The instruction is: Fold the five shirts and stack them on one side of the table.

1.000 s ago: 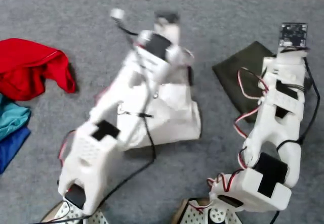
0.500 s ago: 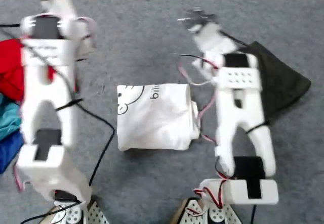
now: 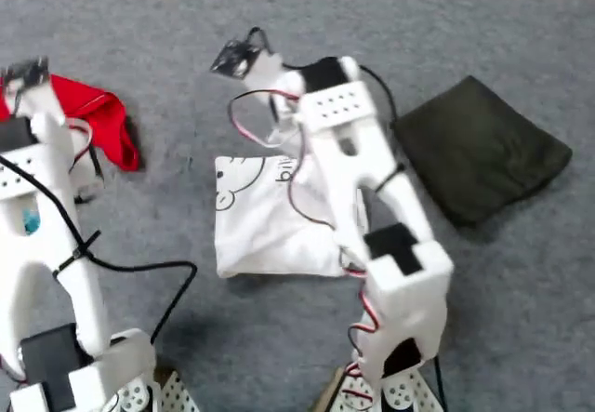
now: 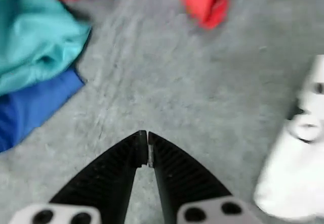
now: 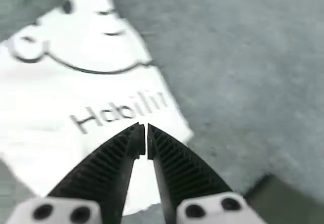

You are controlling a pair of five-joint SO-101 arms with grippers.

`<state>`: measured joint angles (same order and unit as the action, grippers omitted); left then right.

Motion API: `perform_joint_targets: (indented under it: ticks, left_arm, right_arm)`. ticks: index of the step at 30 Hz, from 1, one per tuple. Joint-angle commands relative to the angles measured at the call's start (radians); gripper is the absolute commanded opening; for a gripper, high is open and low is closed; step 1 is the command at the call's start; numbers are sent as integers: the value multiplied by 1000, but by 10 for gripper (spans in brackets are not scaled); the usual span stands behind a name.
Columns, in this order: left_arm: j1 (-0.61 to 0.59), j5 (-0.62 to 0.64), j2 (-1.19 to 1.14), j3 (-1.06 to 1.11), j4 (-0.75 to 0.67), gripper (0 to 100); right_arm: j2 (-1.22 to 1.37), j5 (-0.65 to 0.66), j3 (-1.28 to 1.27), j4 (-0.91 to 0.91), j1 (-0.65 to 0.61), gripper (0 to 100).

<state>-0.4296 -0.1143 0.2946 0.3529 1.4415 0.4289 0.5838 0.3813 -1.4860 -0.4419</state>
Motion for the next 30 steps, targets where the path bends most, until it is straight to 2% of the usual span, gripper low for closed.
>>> perform_joint_targets:
  ticks: [1, 8, 10, 19, 23, 30]
  left_arm:
    - [-26, -11, 53, 273, -247, 19]
    - [-21, -5, 58, 641, -692, 19]
    - [-21, -5, 73, 683, -758, 19]
    - [-21, -5, 101, 686, -755, 19]
    - [-25, -5, 101, 686, -755, 19]
    - [-23, -5, 97, 686, -756, 19]
  right_arm:
    - [54, 3, 107, -64, -41, 31]
    - [171, 3, 125, -77, -51, 31]
    - [188, 3, 124, -98, -48, 31]
    - [165, 9, 120, -273, -42, 4]
    - [111, 9, 51, -278, -12, 5]
    - [-41, 11, -229, -213, 48, 4]
